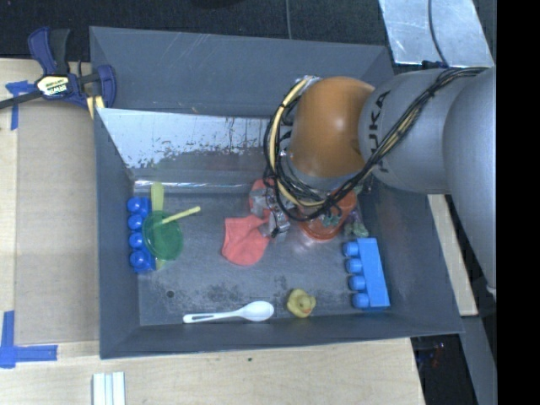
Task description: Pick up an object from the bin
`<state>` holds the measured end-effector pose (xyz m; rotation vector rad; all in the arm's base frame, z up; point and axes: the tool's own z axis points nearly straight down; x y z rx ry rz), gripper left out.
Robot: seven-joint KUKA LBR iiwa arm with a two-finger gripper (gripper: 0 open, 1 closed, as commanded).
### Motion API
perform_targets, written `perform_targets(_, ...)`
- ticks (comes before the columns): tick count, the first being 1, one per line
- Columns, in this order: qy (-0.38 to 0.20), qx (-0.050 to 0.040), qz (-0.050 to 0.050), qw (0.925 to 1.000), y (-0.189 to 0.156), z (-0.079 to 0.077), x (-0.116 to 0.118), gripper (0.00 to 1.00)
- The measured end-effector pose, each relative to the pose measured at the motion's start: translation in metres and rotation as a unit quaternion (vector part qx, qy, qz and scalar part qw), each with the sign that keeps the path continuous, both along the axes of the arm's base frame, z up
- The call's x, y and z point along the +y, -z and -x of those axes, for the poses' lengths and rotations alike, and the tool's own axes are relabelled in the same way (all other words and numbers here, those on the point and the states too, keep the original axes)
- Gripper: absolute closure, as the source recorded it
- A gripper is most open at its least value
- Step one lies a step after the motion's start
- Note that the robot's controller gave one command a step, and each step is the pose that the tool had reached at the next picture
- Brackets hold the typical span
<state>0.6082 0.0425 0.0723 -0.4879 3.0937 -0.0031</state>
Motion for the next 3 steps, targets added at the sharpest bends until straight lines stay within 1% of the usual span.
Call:
perform_targets(1, 0.000, 0.0000, 0.000, 1.0000, 0.000, 0.000, 0.000, 1.00)
perform_targets(2, -0.009, 0.0027, 0.000, 1.0000, -0.058, 0.008, -0.002, 1.00)
perform_targets(3, -0.019, 0.0014, 0.000, 0.9998, -0.134, 0.011, 0.016, 1.00)
